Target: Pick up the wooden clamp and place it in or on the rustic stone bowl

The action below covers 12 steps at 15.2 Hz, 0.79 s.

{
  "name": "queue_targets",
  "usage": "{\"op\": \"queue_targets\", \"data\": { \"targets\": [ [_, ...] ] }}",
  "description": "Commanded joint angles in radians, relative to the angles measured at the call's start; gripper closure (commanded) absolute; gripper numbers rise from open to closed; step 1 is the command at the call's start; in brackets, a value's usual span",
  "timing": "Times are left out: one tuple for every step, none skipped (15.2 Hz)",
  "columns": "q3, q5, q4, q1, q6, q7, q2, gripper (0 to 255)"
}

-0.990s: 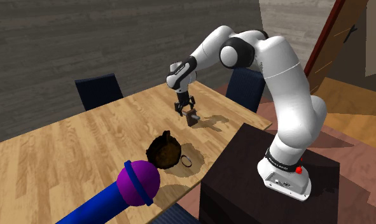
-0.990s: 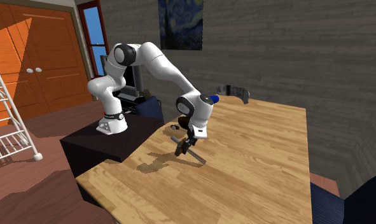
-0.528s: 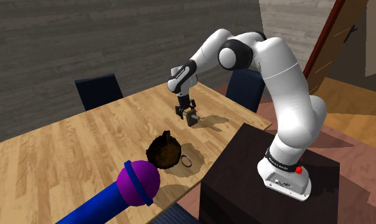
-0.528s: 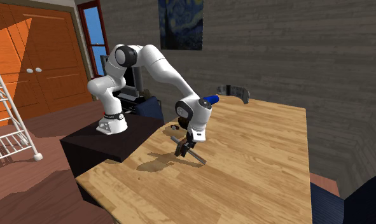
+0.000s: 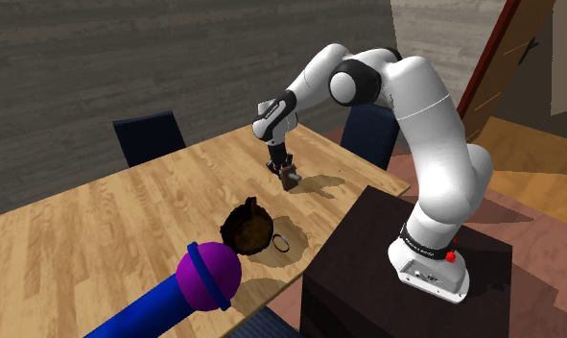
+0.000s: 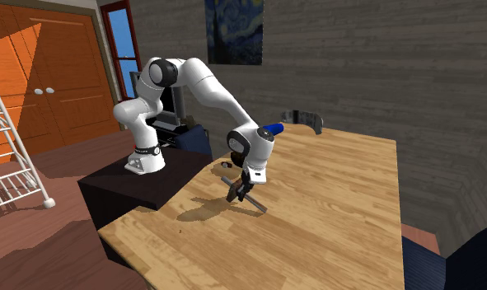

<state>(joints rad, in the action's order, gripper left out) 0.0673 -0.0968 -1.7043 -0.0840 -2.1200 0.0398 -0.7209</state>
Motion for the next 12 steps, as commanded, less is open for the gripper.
{"op": "queue_targets", "data": {
  "targets": [
    [0.000,0.000,0.000,0.000,0.000,0.000,0.000,255],
    [0.000,0.000,0.000,0.000,0.000,0.000,0.000,255],
    [0.000,0.000,0.000,0.000,0.000,0.000,0.000,255],
    [0.000,0.000,0.000,0.000,0.000,0.000,0.000,255],
    [0.000,0.000,0.000,0.000,0.000,0.000,0.000,255],
    [0.000,0.000,0.000,0.000,0.000,0.000,0.000,255],
    [0.001,0.001,-0.002,0.000,0.008,0.001,0.010,255],
    [0.001,0.002,-0.004,0.001,0.016,0.001,0.020,255],
    [0.002,0.002,-0.006,0.001,0.024,0.002,0.030,255],
    [0.002,0.003,-0.007,0.002,0.033,0.003,0.040,255],
    [0.003,0.004,-0.008,0.002,0.041,0.003,0.050,255],
    [0.004,0.005,-0.009,0.002,0.049,0.004,0.059,255]
  ]
}}
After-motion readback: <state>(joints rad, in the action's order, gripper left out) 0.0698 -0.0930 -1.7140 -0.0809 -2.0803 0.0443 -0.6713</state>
